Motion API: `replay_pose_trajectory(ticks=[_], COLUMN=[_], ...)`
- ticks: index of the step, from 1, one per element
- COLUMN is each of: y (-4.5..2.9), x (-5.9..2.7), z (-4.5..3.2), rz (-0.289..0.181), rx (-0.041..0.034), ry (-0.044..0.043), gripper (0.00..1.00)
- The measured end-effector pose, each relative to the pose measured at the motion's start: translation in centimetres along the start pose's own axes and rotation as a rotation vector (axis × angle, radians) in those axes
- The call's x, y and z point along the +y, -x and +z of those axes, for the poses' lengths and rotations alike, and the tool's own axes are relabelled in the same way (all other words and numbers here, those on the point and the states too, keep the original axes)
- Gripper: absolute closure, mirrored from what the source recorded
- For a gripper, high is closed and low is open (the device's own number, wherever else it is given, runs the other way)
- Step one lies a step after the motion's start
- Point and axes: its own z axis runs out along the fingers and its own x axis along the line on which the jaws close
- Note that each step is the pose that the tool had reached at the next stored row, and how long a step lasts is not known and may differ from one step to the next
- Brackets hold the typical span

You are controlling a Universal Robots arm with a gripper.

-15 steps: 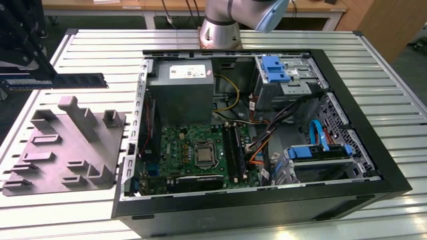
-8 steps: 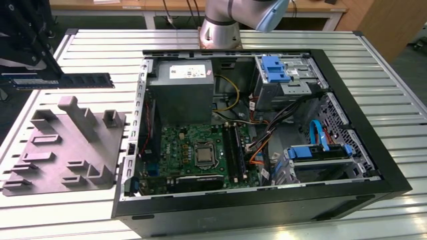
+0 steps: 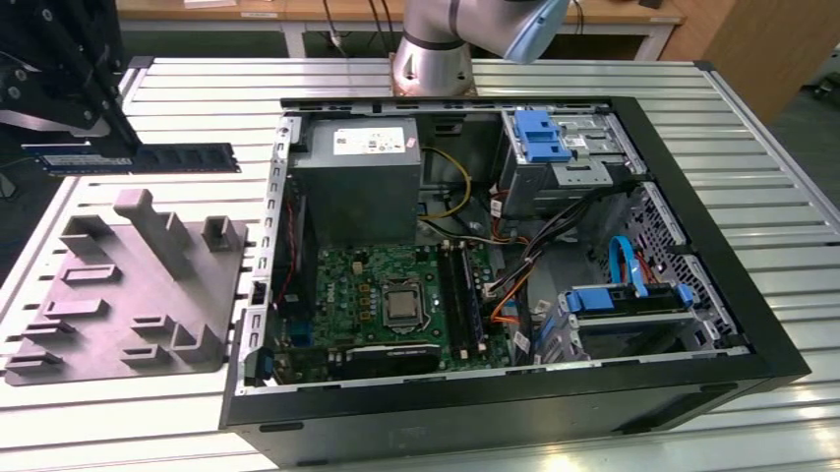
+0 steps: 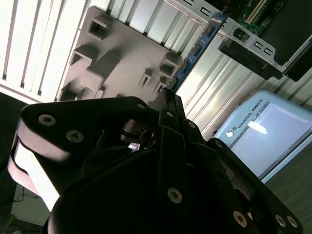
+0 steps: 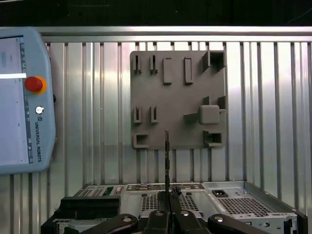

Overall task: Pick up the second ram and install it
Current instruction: 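Pick up the second ram and move it above second insertion slot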

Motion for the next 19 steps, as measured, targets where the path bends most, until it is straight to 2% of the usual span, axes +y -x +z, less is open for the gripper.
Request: replay_pose_trajectory(ticks=[9,19], y=[0.04,0.09], x=[-1.25,-3.28], z=[-0.01,-0.02], rz=[0.0,0.0], rx=[0.0,0.0], ry=[0.0,0.0], gripper=[0.89,0.89])
